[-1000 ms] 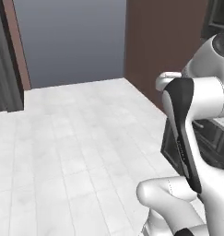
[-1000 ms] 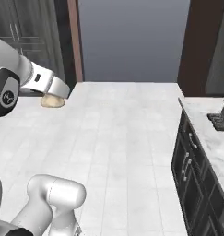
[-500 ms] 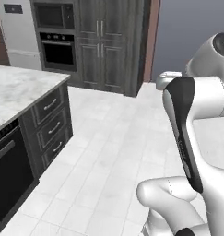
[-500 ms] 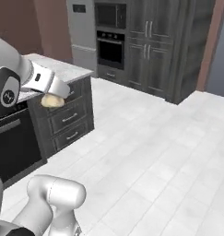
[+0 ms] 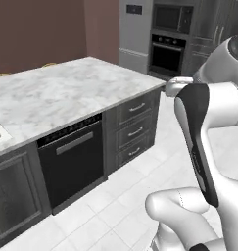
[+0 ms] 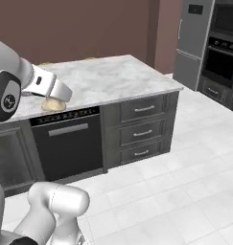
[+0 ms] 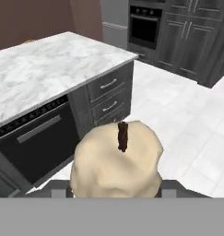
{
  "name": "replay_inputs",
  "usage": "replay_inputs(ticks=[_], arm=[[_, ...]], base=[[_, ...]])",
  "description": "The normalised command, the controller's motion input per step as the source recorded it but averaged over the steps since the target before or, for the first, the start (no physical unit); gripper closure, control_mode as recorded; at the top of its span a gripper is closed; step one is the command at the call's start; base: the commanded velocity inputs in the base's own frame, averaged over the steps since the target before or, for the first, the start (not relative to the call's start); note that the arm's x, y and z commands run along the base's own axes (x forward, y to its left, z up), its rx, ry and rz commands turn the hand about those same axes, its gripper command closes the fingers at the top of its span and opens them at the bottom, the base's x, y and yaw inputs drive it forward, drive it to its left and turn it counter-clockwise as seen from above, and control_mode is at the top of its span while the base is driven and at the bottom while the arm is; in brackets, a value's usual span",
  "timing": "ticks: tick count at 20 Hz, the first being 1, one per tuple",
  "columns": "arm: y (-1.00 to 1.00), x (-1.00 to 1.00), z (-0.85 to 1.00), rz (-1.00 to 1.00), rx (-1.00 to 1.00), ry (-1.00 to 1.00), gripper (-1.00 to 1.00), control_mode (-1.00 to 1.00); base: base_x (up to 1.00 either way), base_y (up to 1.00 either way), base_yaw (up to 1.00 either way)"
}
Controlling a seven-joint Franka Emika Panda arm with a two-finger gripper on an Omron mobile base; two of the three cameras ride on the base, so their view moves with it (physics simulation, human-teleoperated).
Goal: Get the candle and the beer from the cabinet and move them to the dining counter.
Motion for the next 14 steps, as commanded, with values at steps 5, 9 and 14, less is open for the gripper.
replay_inputs(ticks=[5, 9, 14], arm=[[0.00, 0.00, 0.00, 0.00, 0.00, 0.00, 1.00, 1.00], [0.00, 0.00, 0.00, 0.00, 0.00, 0.00, 1.00, 1.00], [0.00, 0.00, 0.00, 0.00, 0.00, 0.00, 1.00, 1.00]], base=[[1.00, -0.37, 0.33], [1.00, -0.72, 0.21], [1.00, -1.00, 0.15]])
